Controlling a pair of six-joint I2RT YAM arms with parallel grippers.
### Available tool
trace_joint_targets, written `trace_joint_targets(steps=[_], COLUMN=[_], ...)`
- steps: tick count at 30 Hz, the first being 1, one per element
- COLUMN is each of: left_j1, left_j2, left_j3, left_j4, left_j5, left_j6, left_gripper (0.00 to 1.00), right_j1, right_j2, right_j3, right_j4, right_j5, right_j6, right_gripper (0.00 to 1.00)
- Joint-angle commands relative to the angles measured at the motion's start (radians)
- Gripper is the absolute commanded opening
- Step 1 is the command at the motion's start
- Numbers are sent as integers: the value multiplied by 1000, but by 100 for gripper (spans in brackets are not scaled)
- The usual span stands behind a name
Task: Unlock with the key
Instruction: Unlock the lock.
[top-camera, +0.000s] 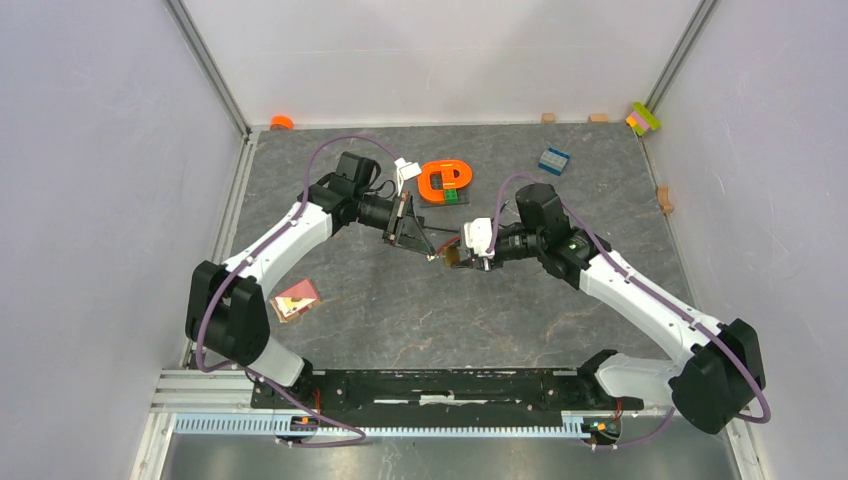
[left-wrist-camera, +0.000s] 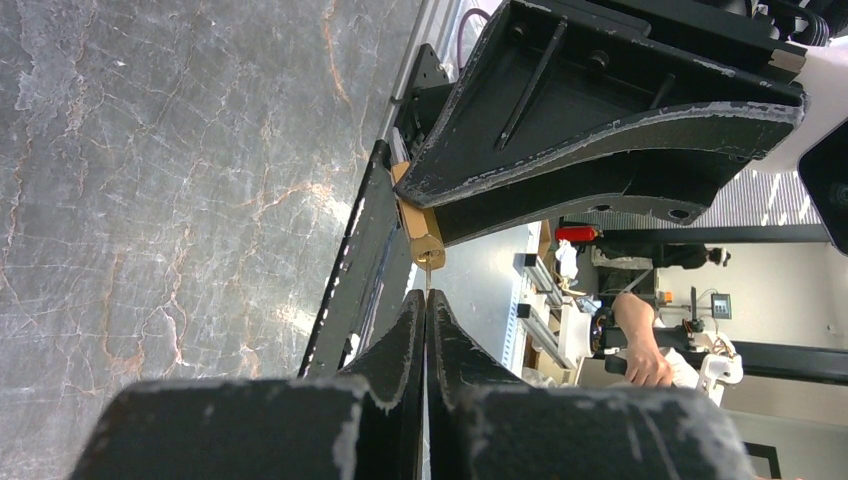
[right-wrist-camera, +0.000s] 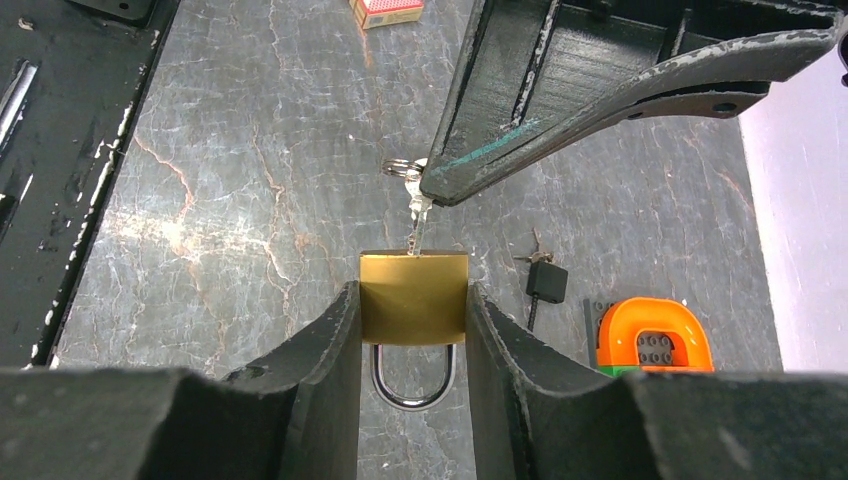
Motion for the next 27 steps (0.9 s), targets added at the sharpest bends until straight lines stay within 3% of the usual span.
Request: trace_joint_targets(steps=[1, 27], left_j1=[-6, 15], left_j2=[0, -15], left_j3=[21, 10], left_j4=[40, 46], left_j5=[-16, -16], left_j6=[-28, -25], left_gripper=[2, 2], right_j1=[1, 2], right_j2=[-32, -23], right_j3=[5, -5], right_j4=[37, 21], right_j5=[-42, -37], right_j6=[-24, -50], right_gripper=[0, 0])
